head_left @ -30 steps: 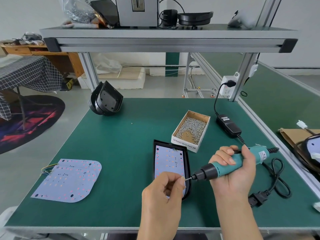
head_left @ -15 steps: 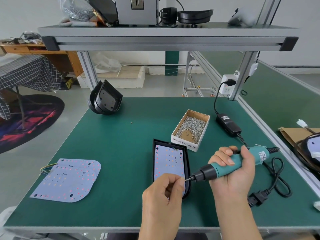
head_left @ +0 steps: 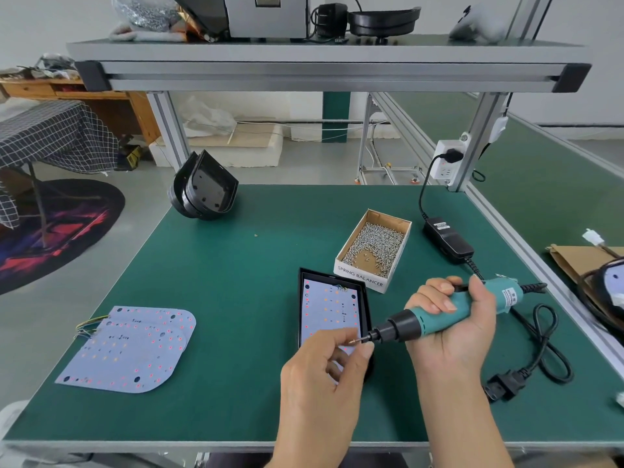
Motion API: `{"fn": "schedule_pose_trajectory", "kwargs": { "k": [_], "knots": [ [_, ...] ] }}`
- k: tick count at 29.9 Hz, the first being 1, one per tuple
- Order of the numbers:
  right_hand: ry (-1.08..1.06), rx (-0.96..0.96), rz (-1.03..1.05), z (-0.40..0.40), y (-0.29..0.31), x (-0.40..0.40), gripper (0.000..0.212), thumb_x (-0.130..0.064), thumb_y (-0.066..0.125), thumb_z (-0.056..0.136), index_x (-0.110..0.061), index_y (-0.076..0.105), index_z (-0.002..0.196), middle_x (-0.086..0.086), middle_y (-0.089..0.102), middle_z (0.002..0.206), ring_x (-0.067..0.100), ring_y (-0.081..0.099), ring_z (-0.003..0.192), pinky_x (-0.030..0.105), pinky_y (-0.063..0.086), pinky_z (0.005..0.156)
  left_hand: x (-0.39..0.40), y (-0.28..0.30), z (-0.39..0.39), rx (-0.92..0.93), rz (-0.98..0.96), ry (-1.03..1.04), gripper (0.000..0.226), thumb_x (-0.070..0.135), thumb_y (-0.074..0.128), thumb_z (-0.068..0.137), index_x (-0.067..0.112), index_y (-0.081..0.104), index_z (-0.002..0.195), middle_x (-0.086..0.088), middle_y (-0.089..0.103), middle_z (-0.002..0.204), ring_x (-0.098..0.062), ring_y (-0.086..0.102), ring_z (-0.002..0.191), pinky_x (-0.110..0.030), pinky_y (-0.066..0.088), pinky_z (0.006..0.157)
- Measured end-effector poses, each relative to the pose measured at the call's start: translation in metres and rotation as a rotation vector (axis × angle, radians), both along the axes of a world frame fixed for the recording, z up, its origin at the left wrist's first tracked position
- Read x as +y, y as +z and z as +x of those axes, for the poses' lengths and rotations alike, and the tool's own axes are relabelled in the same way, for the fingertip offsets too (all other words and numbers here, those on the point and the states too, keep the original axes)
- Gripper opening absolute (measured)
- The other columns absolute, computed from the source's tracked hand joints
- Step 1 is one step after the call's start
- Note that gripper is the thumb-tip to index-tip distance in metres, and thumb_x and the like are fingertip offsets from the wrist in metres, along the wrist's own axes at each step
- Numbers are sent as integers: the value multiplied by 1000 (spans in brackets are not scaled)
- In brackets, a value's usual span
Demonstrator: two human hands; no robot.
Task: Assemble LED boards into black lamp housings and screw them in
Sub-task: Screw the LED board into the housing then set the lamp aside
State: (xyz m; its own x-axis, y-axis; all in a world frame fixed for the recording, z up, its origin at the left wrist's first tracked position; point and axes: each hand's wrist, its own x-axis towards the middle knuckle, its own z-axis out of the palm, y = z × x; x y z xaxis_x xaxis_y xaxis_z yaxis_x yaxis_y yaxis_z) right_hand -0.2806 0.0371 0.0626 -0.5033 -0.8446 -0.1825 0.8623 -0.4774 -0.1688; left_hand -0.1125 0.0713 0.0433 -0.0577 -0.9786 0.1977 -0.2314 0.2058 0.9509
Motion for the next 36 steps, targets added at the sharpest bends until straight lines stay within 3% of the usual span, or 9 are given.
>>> {"fn": "schedule_pose_trajectory", "kwargs": {
  "k": [3,6,9,14,16,22,36],
  "knots": [
    [-29,42,-3,-7,2,-7,23,-30,59,97,-16,56,79,-5,49,70,4,43,46,16,40,46,-3,6,7,-140,-114,115,43,64,64,77,45,62,115,24,61,107,-5,60,92,-10,43,77],
    [-90,122,49,-17,5,-20,24,-31,57,100,-16,53,81,-4,50,71,5,43,48,18,39,48,-16,9,21,-205,-116,253,40,62,61,84,39,60,117,24,57,104,-3,57,101,-15,41,83],
    [-140,225,91,-24,7,-33,25,-31,57,101,-18,53,79,-4,51,71,8,43,51,19,39,51,-35,9,34,-339,26,254,52,55,66,86,23,60,126,17,55,107,-12,55,106,-32,45,94],
    [-195,360,150,-30,4,-49,25,-29,57,101,-18,53,79,-3,52,70,11,43,53,22,39,54,-63,9,32,-504,290,94,68,59,65,89,17,48,140,4,63,113,-20,57,111,-36,45,96],
    [-203,400,189,-30,2,-53,24,-27,59,100,-17,53,79,-1,52,70,13,43,53,23,38,54,-72,10,27,-555,362,50,65,59,63,90,16,48,137,1,65,112,-23,58,109,-35,46,88],
    [-247,520,246,-23,0,-55,23,-22,61,97,-15,54,76,3,53,68,17,44,51,24,39,51,-81,3,18,-596,398,-25,30,38,62,94,11,49,97,0,59,91,-18,58,84,-34,47,68],
    [-272,653,250,-11,3,-58,23,-21,66,90,-16,52,72,8,53,66,21,45,46,28,39,51,-75,8,12,-561,355,2,25,32,60,96,12,46,95,-1,58,90,-16,56,79,-34,45,64]
  ]
}}
